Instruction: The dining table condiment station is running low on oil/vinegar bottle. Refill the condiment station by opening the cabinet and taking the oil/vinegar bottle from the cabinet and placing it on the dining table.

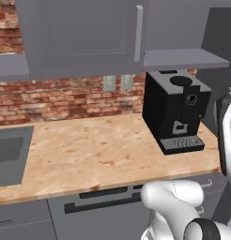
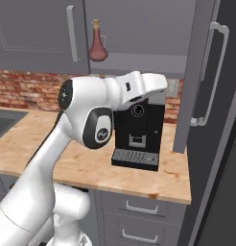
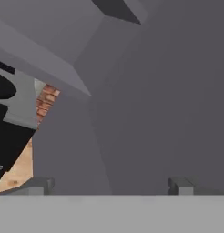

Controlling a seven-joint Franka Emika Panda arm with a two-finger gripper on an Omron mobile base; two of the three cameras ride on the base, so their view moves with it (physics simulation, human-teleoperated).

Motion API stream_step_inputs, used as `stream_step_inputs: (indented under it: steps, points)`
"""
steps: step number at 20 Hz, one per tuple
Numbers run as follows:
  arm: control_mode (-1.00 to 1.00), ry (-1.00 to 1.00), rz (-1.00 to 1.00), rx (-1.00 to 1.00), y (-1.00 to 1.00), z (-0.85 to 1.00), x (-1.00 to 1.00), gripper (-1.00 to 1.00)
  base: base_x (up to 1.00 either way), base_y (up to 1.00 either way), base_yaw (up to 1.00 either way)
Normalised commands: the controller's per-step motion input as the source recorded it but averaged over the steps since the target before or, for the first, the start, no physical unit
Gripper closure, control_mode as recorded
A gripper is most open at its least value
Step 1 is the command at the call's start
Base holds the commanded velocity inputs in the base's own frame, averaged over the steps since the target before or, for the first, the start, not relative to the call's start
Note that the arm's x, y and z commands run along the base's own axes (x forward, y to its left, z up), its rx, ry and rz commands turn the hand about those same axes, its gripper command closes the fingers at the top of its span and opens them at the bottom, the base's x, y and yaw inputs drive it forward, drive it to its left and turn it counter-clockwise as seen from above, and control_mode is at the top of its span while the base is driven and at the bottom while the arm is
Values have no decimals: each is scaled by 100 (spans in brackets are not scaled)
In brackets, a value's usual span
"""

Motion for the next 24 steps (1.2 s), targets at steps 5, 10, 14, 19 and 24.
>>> stream_step_inputs:
  steps: [5,10,14,19,24]
  points:
    - [-100,-17,-2,-5,100,-9,-21,-100,0,0,0]
    - [-100,-19,9,16,100,-12,-23,-100,0,0,0]
    - [-100,-10,24,24,100,-3,-1,-100,0,0,0]
    - [-100,-21,28,13,98,44,-10,-100,0,0,0]
    - [-100,-31,27,6,88,56,0,-100,0,0,0]
